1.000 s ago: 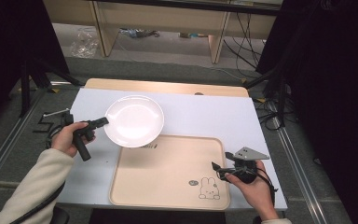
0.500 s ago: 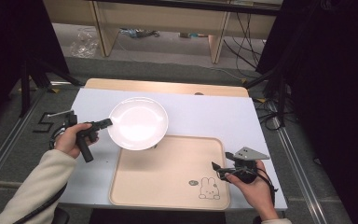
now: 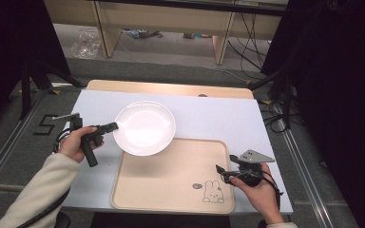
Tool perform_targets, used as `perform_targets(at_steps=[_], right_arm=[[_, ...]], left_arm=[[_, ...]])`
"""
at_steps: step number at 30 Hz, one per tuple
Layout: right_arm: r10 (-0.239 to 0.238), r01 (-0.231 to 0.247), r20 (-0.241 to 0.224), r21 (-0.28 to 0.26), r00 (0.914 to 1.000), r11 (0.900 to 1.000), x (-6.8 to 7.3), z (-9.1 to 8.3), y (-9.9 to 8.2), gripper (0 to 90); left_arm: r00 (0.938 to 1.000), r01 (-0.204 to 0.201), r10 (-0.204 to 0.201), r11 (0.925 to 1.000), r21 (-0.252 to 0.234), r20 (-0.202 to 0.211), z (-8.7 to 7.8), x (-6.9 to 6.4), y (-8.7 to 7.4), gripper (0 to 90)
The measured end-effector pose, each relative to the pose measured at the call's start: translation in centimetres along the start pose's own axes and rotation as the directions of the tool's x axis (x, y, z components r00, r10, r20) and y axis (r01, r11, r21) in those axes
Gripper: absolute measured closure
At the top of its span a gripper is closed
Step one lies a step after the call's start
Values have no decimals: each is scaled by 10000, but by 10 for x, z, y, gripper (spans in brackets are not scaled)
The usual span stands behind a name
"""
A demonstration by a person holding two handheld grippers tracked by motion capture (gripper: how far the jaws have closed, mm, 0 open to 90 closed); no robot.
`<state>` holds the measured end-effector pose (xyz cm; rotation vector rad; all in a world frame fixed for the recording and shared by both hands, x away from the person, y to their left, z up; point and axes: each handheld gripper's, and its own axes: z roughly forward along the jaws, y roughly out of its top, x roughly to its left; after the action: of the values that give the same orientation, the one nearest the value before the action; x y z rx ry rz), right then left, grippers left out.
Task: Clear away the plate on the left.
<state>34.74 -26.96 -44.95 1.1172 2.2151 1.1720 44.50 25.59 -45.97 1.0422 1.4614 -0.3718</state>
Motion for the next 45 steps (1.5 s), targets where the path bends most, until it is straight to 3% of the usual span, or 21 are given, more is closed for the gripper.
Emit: perform_targets(at_steps=[1, 5, 8, 9, 14, 15, 17, 26, 28, 31, 32, 36, 37, 45], right_arm=[[-14, 14, -2, -2, 10000, 10000, 0, 0, 0, 311], [26, -25, -35, 27, 10000, 10000, 0, 0, 0, 310], [51, -50, -81, 60, 10000, 10000, 0, 0, 0, 310], [43, -43, -48, 45, 10000, 10000, 0, 0, 0, 311], [49, -48, -81, 64, 10000, 10000, 0, 0, 0, 310], [62, -61, -82, 68, 9999, 10000, 0, 0, 0, 311], [4, -4, -59, 45, 10000, 10000, 0, 0, 0, 310], [-15, 15, -63, 56, 10000, 10000, 0, 0, 0, 310], [-12, 13, -76, 87, 10000, 10000, 0, 0, 0, 310], [-16, 16, -77, 87, 10000, 10000, 0, 0, 0, 310], [-16, 16, -77, 87, 10000, 10000, 0, 0, 0, 310], [-74, 74, -18, 36, 10000, 10000, 0, 0, 0, 310], [-63, 63, -22, 42, 10000, 10000, 0, 0, 0, 310], [-67, 68, -19, 45, 10000, 10000, 0, 0, 0, 310]], left_arm=[[9999, -18, 21, 9998, 193, -127, 0, -1, 0, 870], [10000, -11, 10, 10000, 88, 17, 3, -2, -3, 869], [10000, -54, 56, 9995, 310, -74, 3, -3, -5, 869], [10000, -21, 19, 9998, 185, 90, 5, -3, -6, 869], [9999, -105, 108, 9989, 462, -65, 6, -4, -8, 869], [10000, -51, 49, 9995, 298, 70, 8, -4, -9, 869], [10000, -70, 71, 9986, 532, -26, 7, -4, -9, 869], [9999, -96, 88, 9983, 574, 141, 13, -6, -15, 870], [9999, -122, 121, 9966, 811, 23, 13, -7, -16, 869], [9998, -97, 84, 9975, 700, 178, 16, -7, -19, 870], [9999, -155, 152, 9960, 882, 38, 15, -7, -18, 870], [9997, -162, 148, 9966, 814, 179, 18, -7, -21, 869], [9999, -128, 126, 9952, 973, 29, 18, -8, -21, 869], [9999, -120, 114, 9937, 1112, 60, 22, -9, -25, 869]])
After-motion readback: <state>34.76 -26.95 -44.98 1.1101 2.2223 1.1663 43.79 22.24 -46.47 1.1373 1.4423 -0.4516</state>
